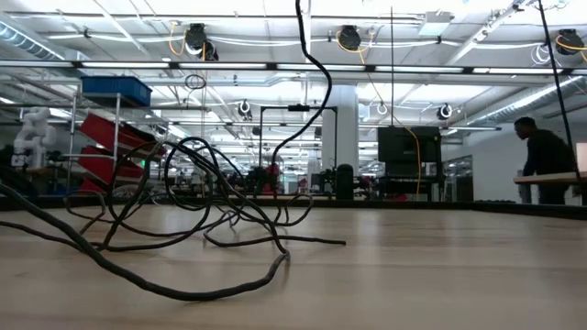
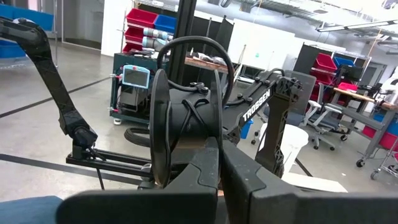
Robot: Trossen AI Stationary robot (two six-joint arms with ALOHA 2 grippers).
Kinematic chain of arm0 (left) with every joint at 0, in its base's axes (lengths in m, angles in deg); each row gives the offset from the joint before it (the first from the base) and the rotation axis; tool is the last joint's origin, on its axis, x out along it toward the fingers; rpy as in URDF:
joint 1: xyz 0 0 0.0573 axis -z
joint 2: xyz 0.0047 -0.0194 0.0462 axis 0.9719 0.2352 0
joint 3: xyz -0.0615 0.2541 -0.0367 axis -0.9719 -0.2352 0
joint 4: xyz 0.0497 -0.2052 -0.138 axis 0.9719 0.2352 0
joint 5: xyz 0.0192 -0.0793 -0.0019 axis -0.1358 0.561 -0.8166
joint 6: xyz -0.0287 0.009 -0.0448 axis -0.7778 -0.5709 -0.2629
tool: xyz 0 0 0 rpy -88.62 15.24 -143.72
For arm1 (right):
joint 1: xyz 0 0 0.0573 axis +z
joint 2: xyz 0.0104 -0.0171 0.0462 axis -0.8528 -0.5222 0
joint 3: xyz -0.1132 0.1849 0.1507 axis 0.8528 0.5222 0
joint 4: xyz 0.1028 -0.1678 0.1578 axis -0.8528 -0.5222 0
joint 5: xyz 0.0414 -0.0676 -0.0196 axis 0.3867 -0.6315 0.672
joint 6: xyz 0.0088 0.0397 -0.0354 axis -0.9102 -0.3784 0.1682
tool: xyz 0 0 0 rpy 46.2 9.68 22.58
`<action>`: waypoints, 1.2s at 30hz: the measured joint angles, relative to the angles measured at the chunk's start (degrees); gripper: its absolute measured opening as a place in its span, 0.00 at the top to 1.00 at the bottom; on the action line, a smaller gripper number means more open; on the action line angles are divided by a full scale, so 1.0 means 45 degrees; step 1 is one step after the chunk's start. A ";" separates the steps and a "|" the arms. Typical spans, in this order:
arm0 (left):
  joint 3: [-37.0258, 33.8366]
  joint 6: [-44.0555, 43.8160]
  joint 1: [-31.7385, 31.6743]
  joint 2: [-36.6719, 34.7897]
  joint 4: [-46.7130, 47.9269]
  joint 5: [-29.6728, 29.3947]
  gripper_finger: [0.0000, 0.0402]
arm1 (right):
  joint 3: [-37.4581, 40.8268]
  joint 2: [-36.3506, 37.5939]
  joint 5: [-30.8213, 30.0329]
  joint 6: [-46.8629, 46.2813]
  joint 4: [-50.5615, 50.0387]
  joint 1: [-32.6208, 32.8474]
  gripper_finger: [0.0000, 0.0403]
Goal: Coil cords
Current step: Coil the black wire onto the spool
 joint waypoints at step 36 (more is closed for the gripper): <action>-0.0015 0.0311 0.0298 -0.0337 0.0157 -0.0241 1.00 | 0.0000 0.0000 0.0000 -0.0005 -0.0219 0.0000 1.00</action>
